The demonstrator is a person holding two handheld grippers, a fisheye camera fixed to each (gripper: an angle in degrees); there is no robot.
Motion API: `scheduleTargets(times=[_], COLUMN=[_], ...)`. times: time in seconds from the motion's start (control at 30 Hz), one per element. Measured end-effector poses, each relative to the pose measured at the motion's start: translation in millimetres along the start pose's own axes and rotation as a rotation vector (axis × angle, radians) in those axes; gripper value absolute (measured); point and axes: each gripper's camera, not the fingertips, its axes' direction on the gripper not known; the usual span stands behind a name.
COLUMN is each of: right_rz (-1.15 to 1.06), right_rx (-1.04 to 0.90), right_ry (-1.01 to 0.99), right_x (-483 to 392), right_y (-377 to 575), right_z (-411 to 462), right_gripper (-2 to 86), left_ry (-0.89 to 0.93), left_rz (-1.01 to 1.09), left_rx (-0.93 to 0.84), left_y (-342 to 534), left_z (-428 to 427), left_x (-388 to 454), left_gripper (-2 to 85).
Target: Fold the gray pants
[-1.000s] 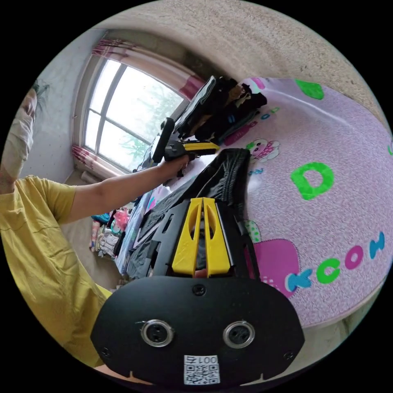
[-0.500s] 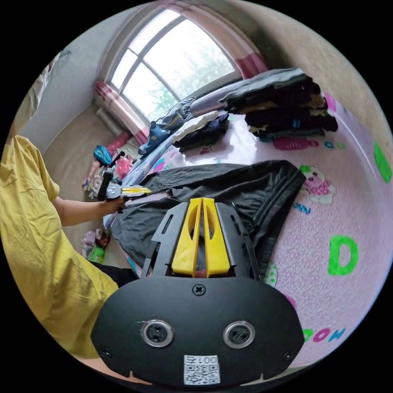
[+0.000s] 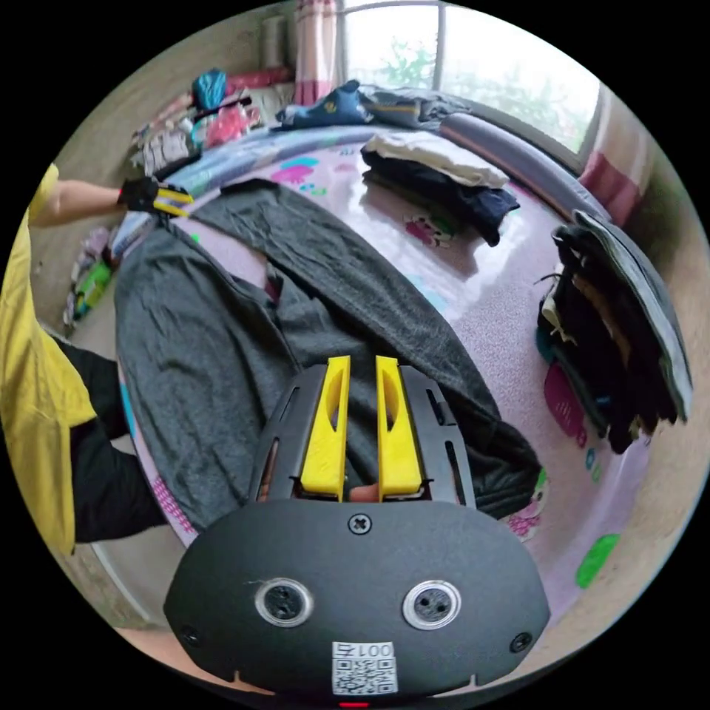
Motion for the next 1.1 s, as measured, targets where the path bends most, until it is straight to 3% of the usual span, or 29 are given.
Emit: scheduleTargets(times=[0.3, 0.6, 0.83, 1.1], right_rz=[-0.392, -0.517, -0.449, -0.144], right_rx=[-0.345, -0.477, -0.413, -0.158], right_ry=[0.134, 0.230, 0.142, 0.025], right_x=[-42, -49, -29, 74], right_y=[-121, -155, -172, -199], right_z=[45, 65, 30, -22], right_gripper=[7.6, 1.5, 0.8, 0.7], left_ry=[0.133, 0.160, 0.166, 0.044], left_rz=[0.123, 0.118, 0.167, -0.031], left_rx=[0.111, 0.110, 0.100, 0.227], left_y=[31, 51, 67, 73], left_z=[24, 15, -15, -87], left_x=[-64, -104, -148, -292], left_gripper=[2.3, -0.7, -1.1, -1.1])
